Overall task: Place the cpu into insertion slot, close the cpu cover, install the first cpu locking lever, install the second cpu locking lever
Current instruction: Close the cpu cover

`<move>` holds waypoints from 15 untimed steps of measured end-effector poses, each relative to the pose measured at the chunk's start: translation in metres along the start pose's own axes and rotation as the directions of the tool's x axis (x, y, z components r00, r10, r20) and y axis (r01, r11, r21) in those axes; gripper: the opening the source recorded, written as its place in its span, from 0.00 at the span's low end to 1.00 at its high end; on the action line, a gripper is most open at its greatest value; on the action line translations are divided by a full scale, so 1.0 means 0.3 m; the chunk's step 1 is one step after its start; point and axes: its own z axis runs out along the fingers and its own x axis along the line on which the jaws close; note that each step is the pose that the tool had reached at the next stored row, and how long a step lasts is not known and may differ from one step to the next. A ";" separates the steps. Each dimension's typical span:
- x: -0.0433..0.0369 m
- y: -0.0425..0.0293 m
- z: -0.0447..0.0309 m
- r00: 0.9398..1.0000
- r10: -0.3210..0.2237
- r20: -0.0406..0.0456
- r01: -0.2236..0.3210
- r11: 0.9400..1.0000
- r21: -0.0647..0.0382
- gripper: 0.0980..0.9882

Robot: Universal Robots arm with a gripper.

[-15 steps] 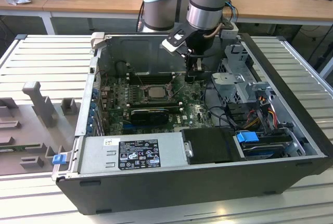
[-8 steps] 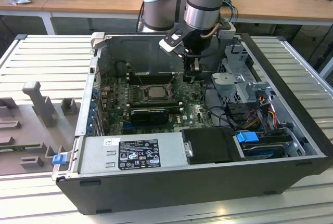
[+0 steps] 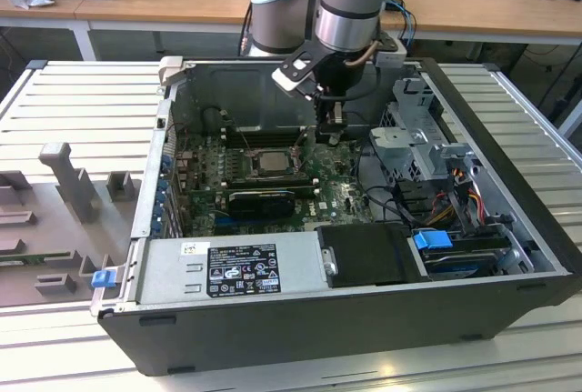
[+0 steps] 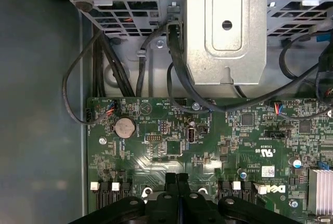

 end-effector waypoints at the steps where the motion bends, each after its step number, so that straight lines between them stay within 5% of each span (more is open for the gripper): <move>1: 0.000 -0.002 0.000 1.000 0.000 0.000 0.000 1.000 0.000 0.01; 15: 0.000 -0.025 0.000 1.000 0.000 0.000 0.000 1.000 0.000 0.01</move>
